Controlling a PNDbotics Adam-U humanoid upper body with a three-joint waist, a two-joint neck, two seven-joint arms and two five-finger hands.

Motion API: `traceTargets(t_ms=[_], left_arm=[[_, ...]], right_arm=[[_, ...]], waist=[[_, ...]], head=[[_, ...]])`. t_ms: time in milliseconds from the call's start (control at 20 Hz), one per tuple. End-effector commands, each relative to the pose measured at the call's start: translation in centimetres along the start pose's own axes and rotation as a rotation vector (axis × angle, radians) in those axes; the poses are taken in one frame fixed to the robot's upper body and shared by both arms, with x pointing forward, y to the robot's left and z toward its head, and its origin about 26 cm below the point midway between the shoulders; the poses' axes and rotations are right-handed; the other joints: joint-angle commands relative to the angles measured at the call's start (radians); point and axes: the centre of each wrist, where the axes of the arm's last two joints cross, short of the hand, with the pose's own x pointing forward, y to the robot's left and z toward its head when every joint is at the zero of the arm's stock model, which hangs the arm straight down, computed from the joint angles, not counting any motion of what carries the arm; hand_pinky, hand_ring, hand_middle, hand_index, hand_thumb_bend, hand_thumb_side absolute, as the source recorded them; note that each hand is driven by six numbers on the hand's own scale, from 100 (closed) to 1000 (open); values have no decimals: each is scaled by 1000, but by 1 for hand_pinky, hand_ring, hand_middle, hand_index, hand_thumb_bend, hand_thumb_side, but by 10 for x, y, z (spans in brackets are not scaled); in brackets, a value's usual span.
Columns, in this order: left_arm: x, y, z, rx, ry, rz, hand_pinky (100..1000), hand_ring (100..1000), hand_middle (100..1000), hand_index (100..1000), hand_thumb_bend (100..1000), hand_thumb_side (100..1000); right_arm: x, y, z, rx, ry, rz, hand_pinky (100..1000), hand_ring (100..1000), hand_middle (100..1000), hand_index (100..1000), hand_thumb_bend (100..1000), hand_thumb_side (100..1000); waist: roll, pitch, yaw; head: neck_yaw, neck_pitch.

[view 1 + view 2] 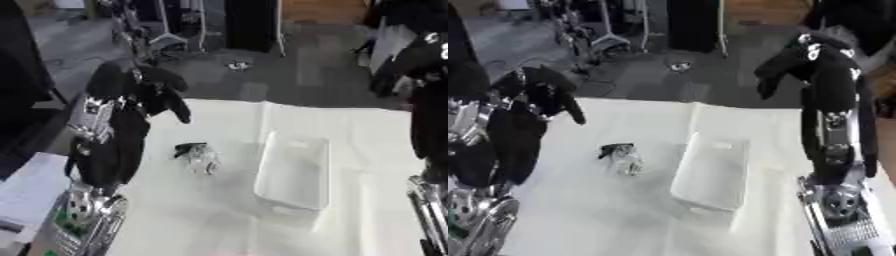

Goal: Pick up objects on the table and place them in the box.

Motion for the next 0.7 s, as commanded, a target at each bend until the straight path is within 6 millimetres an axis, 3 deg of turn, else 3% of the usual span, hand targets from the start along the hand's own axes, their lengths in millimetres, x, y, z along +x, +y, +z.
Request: traceTargets(t_ms=[50,100,150,450,600,650,700], left_arm=[[7,8,-3,-6,-25,-88,433,486,601,687,242,1000],[8,12,-2,-11,-23,-165,407,461,564,651,233,1000],[7,16,-2,-24,-10,-254,504,557,706,795,266,1000],[-23,39,-7,-341,305,-914,678,735,891,958,321,1000],[-42,53,-18,-505,432,-1051,716,755,903,971,337,1000],[-47,57,-22,-540,457,-1078,776,795,926,993,355,1000],[-52,61,-25,-572,478,-1101,754,781,918,988,348,1000]], right_arm=[[4,-2,-5,2,-24,2,330,296,361,497,436,1000],[4,-2,-5,1,-23,3,330,296,361,497,436,1000],[4,-2,-5,0,-22,4,330,296,361,497,441,1000],[4,-1,-4,-2,-20,-2,329,297,361,497,434,1000],[4,1,-3,3,-19,-11,329,297,361,497,434,1000],[4,1,-3,3,-19,-12,329,297,361,497,433,1000],[4,2,-3,4,-19,-15,329,297,361,497,433,1000]], waist=[[0,-12,-3],[-1,-13,-7],[0,-14,-12],[10,-27,-38],[16,-32,-47],[17,-33,-50],[18,-33,-53]], head=[[9,9],[6,14],[1,23],[-2,64],[7,77],[11,80],[14,84]])
